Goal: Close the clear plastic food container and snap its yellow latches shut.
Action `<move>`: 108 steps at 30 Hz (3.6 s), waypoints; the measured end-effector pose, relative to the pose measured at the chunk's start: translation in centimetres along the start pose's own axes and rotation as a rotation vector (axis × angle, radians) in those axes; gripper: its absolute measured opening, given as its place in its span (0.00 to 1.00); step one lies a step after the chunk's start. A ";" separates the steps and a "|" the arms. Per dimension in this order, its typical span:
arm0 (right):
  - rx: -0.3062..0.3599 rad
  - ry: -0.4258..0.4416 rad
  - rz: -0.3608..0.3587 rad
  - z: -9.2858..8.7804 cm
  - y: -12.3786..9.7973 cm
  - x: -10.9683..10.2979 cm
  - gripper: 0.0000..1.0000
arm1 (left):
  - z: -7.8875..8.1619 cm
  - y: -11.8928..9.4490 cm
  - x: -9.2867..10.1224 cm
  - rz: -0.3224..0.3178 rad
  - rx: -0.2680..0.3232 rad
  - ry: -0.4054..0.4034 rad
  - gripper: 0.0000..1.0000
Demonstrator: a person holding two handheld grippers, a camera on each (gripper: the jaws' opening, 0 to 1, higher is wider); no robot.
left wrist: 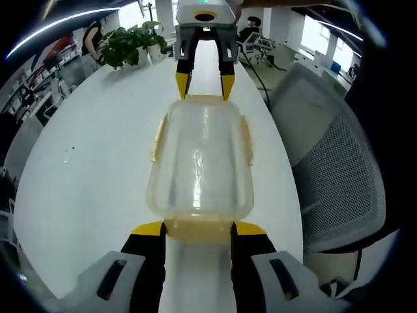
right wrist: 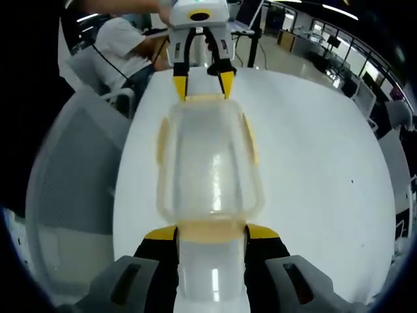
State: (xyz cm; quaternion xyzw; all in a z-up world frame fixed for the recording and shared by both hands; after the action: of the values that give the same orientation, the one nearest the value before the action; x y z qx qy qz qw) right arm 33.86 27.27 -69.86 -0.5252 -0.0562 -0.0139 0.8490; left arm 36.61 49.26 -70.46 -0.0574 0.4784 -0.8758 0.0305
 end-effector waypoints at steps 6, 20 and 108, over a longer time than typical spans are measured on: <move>-0.006 -0.001 0.002 -1.8 -0.9 -0.2 0.38 | 1.6 1.0 0.3 -0.004 -0.008 -0.003 0.38; -0.025 0.001 -0.010 -6.3 -3.0 -1.1 0.38 | 5.8 4.1 1.4 -0.007 -0.004 0.009 0.38; 0.044 0.283 0.013 -14.6 -5.3 -3.8 0.39 | 10.2 9.3 3.4 -0.044 -0.018 -0.126 0.37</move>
State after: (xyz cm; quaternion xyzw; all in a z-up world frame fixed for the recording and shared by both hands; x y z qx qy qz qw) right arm 30.87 11.73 -72.03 -0.4995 0.0672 -0.0813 0.8599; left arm 34.52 35.39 -72.59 -0.1230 0.4818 -0.8666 0.0407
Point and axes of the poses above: the point that each gripper's makers call its tool centre point, and the gripper's own axes: y roughly forward along the fingers, x roughly to its right, z roughly out of its top, the point moved 6 cm from there along -y, roughly backward along the fingers, and after that the axes turned 12 degrees about -y, right-handed, at the moved point
